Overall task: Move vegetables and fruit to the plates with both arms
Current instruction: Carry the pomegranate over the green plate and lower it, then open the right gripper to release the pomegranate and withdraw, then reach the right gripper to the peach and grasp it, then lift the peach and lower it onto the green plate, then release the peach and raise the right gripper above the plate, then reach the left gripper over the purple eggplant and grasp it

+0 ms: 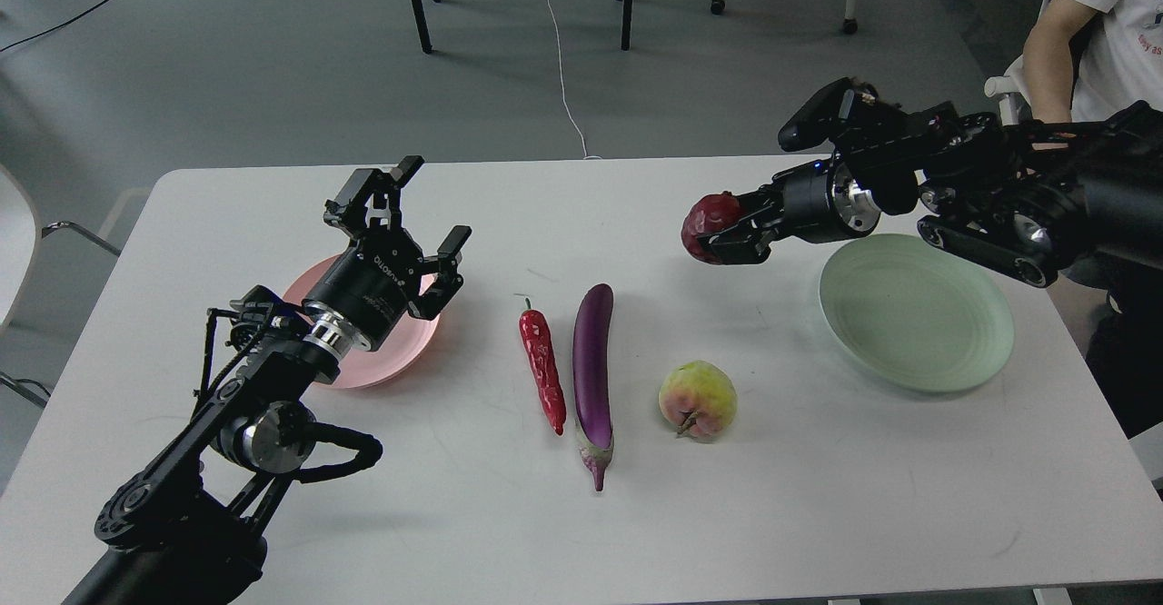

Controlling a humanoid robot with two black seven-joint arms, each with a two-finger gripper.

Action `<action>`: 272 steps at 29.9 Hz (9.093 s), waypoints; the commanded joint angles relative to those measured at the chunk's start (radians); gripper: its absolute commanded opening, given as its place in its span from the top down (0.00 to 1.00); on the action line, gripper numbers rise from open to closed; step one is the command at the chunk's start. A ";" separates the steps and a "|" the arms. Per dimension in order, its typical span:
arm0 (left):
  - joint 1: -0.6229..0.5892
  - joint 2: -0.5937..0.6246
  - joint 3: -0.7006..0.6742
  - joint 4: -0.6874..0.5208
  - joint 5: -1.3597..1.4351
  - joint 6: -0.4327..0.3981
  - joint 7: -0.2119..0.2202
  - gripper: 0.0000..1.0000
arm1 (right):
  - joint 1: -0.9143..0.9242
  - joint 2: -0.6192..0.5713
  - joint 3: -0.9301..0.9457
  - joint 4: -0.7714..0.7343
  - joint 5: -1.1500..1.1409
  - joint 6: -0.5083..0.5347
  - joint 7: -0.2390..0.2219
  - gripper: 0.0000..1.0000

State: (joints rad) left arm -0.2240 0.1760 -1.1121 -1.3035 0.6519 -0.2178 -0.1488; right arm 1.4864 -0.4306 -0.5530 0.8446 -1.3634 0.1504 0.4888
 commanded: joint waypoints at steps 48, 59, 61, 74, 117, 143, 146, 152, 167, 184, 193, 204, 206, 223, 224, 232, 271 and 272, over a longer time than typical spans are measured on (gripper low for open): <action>0.003 -0.003 0.000 -0.028 0.003 0.008 0.000 0.02 | -0.204 -0.220 -0.039 -0.056 -0.186 -0.104 0.000 0.23; 0.005 -0.004 0.000 -0.031 0.003 0.009 0.000 0.02 | -0.201 -0.279 0.025 -0.003 -0.181 -0.107 0.000 0.03; 0.005 -0.004 0.002 -0.033 0.003 0.009 0.000 0.02 | -0.184 -0.316 0.060 0.049 -0.177 -0.106 0.000 0.03; 0.029 0.002 -0.002 -0.049 0.005 0.009 0.000 0.02 | -0.117 -0.367 0.133 0.479 -0.005 -0.071 0.000 0.03; 0.040 0.020 -0.012 -0.051 0.005 0.009 0.001 0.02 | -0.109 0.110 -0.035 0.240 -0.097 0.040 0.000 0.06; 0.046 0.034 -0.018 -0.051 0.005 0.009 0.001 0.02 | 0.044 -0.028 -0.039 0.214 -0.095 0.034 0.000 0.60; 0.048 0.033 -0.018 -0.051 0.005 0.009 0.001 0.02 | 0.064 -0.078 -0.039 0.197 -0.095 0.034 0.000 0.60; 0.048 0.034 -0.018 -0.051 0.005 0.009 0.001 0.02 | 0.071 -0.164 -0.044 0.162 -0.097 0.032 0.000 0.60; 0.055 0.034 -0.015 -0.053 0.005 0.009 0.001 0.02 | 0.011 -0.319 -0.051 0.148 -0.121 0.025 0.000 0.59; 0.057 0.036 -0.020 -0.053 0.005 0.009 0.001 0.02 | -0.092 -0.370 -0.047 0.027 -0.175 -0.043 0.000 0.58; 0.057 0.034 -0.025 -0.054 0.005 0.009 0.001 0.02 | -0.136 -0.289 -0.048 -0.099 -0.237 -0.089 0.000 0.58; 0.057 0.034 -0.031 -0.063 0.005 0.008 0.001 0.02 | -0.230 -0.226 -0.041 -0.174 -0.235 -0.113 0.000 0.34; 0.057 0.034 -0.031 -0.063 0.005 0.008 0.001 0.02 | -0.239 -0.226 -0.041 -0.174 -0.235 -0.120 0.000 0.27; 0.057 0.039 -0.032 -0.065 0.005 0.009 0.001 0.02 | -0.196 -0.324 0.096 -0.053 -0.223 -0.130 0.000 0.02; 0.057 0.040 -0.032 -0.065 0.005 0.009 0.001 0.02 | -0.189 -0.344 0.122 -0.026 -0.220 -0.129 0.000 0.02; 0.057 0.076 -0.031 -0.063 0.002 0.043 0.005 0.02 | -0.238 -0.415 0.346 0.143 0.134 -0.130 0.000 0.02; -0.141 0.481 0.245 -0.218 1.208 0.002 -0.340 0.02 | -0.761 -0.059 0.858 0.103 1.322 -0.173 0.000 0.02; -0.185 0.478 0.288 -0.201 1.260 -0.011 -0.340 0.02 | -0.761 -0.062 0.858 0.103 1.320 -0.173 0.000 0.02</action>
State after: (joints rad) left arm -0.2966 0.6576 -0.9414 -1.5392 1.6993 -0.2073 -0.4885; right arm 0.7248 -0.4898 0.3077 0.9474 -0.0405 -0.0229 0.4888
